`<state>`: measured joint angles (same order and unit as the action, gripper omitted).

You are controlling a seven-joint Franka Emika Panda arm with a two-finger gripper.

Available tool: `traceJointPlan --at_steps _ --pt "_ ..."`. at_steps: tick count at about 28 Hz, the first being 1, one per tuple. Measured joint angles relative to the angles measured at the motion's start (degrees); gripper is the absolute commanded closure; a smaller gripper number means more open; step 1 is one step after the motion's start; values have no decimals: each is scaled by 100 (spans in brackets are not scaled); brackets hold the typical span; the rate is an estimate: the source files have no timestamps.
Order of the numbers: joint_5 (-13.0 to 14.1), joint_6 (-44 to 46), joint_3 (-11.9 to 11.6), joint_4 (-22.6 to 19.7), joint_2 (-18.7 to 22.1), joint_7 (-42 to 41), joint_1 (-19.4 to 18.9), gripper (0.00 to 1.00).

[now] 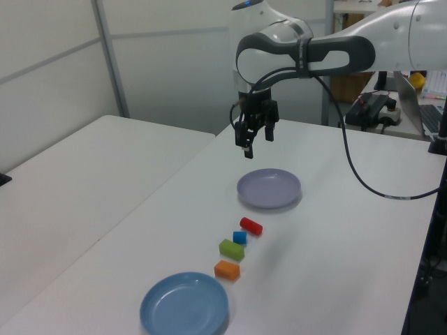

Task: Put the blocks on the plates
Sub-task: 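Lower the open gripper toward the green block in the row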

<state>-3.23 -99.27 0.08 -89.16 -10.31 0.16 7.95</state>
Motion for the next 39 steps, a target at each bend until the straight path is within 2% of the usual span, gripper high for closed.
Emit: traceJointPlan --at_steps 3,7,10,16,20,25,30,32,34,35,36,39 --pt "7 -28 82 -15 -86 -36 -1 0" --pt "7 -34 347 -26 -333 -51 -20 0" --pt "7 -95 453 -26 -514 -50 -98 0" --pt "4 -596 482 -80 -807 124 -397 0" --pt "-15 -1023 483 -299 -906 326 -478 0" --pt "-258 -1422 486 -717 -984 517 -657 0" --pt "-342 -1569 487 -920 -1146 944 -762 0" --pt "-357 -1599 486 -936 -1260 1081 -769 6" --pt "-377 -1620 487 -936 -1359 1148 -781 17" --pt "-400 -1633 487 -936 -1408 1176 -791 23" --pt "-424 -1645 487 -937 -1452 1202 -803 36" --pt "-483 -1680 487 -932 -1549 1275 -837 52"
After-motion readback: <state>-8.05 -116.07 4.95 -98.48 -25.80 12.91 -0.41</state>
